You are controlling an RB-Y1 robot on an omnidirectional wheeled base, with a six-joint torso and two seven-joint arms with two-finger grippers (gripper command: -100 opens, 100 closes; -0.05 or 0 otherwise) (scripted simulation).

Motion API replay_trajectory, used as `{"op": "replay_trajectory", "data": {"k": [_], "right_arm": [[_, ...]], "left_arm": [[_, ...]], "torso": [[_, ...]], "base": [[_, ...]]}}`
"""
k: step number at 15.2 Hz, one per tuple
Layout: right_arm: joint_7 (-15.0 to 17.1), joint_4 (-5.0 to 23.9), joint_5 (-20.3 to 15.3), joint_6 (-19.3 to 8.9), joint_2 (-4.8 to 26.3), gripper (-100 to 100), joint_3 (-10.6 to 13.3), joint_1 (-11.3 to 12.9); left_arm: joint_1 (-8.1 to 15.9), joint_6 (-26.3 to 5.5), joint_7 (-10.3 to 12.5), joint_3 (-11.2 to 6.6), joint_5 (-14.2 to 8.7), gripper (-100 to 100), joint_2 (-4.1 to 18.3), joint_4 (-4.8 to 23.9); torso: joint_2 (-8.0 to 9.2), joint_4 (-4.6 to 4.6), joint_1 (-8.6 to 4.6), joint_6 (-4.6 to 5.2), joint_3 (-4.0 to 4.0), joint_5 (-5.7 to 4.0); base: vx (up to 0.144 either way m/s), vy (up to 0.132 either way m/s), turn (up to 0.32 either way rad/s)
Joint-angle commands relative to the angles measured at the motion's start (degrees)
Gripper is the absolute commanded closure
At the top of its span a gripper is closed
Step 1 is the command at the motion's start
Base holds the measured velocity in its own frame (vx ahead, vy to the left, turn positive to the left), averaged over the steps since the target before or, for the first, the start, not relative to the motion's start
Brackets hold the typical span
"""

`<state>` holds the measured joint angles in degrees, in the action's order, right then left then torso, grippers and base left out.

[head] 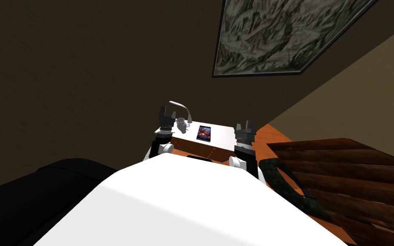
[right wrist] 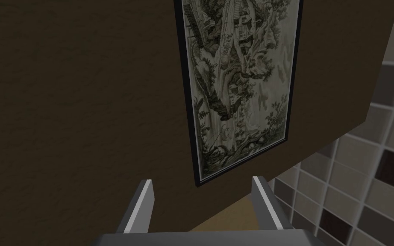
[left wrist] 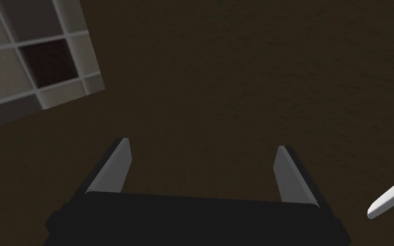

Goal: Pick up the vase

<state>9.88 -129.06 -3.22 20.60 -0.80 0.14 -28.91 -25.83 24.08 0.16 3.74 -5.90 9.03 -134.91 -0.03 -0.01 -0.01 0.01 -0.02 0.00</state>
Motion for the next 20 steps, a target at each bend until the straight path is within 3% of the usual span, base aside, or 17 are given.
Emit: {"op": "replay_trajectory", "data": {"k": [1, 2, 3, 5, 8, 10, 11, 13, 14, 16, 17, 20], "right_arm": [[0.0, 0.0, 0.0, 0.0, 0.0, 0, 0.0, 0.0], [0.0, 0.0, 0.0, 0.0, 0.0, 0, 0.0, 0.0], [0.0, 0.0, 0.0, 0.0, 0.0, 0, 0.0, 0.0], [0.0, 0.0, 0.0, 0.0, 0.0, 0, 0.0, 0.0], [0.0, 0.0, 0.0, 0.0, 0.0, 0, 0.0, 0.0], [0.0, 0.0, 0.0, 0.0, 0.0, 0, 0.0, 0.0], [0.0, 0.0, 0.0, 0.0, 0.0, 0, 0.0, 0.0], [0.0, 0.0, 0.0, 0.0, 0.0, 0, 0.0, 0.0], [0.0, 0.0, 0.0, 0.0, 0.0, 0, 0.0, 0.0], [0.0, 0.0, 0.0, 0.0, 0.0, 0, 0.0, 0.0], [0.0, 0.0, 0.0, 0.0, 0.0, 0, 0.0, 0.0], [0.0, 0.0, 0.0, 0.0, 0.0, 0, 0.0, 0.0]], "left_arm": [[1.0, -2.8, 0.9, -0.48, -0.8, -100, 1.6, 0.3], [1.0, -2.8, 0.9, -0.48, -0.8, -100, 1.6, 0.3], [2.0, -4.6, 1.9, -0.69, -1.6, -100, 3.3, 1.1], [2.0, -5.3, 1.9, -0.69, -1.6, -100, 3.3, 1.1], [4.2, -9.5, 4.0, -1.17, -3.6, -100, 6.7, 2.9], [4.2, -11.1, 4.0, -1.17, -3.6, -100, 6.7, 2.9], [5.5, -12.9, 5.2, -1.43, -4.7, -100, 8.3, 3.9], [5.5, -14.3, 5.2, -1.43, -4.7, -100, 8.3, 3.9], [6.8, -15.8, 6.5, -1.72, -5.8, -100, 9.9, 4.9], [6.8, -17.8, 6.5, -1.72, -5.8, -100, 9.9, 4.9], [8.2, -19.1, 7.8, -2.01, -7.0, -100, 11.5, 6.0], [8.2, -21.4, 7.8, -2.01, -7.0, -100, 11.5, 6.0]], "torso": [[0.0, 0.0, 0.0, 0.0, 0.0, 0.0], [0.0, 0.0, 0.0, 0.0, 0.0, 0.0], [0.0, 0.0, 0.0, 0.0, 0.0, 0.0], [0.0, 0.0, 0.0, 0.0, 0.0, 0.0], [-0.01, 0.0, 0.0, 0.0, 0.0, 0.0], [-0.01, 0.0, -0.01, 0.0, -0.01, 0.0], [-0.01, 0.0, -0.01, 0.0, -0.01, 0.0], [-0.01, 0.0, 0.0, 0.0, 0.0, 0.0], [0.0, 0.0, -0.01, 0.0, 0.0, 0.0], [-0.01, 0.0, -0.02, 0.0, 0.0, -0.01], [0.0, 0.0, -0.02, 0.0, 0.0, -0.01], [-0.01, 0.0, -0.01, -0.01, 0.0, 0.0]], "base": [[0.004, -0.008, -0.01], [0.003, -0.005, -0.002], [0.003, -0.007, -0.012], [0.004, -0.007, -0.008], [0.004, -0.008, -0.016], [0.005, -0.008, -0.012], [0.005, -0.007, -0.014], [0.004, -0.007, -0.011], [0.003, -0.011, -0.014], [0.004, -0.009, -0.013], [0.005, -0.01, -0.017], [0.003, -0.006, -0.009]]}}
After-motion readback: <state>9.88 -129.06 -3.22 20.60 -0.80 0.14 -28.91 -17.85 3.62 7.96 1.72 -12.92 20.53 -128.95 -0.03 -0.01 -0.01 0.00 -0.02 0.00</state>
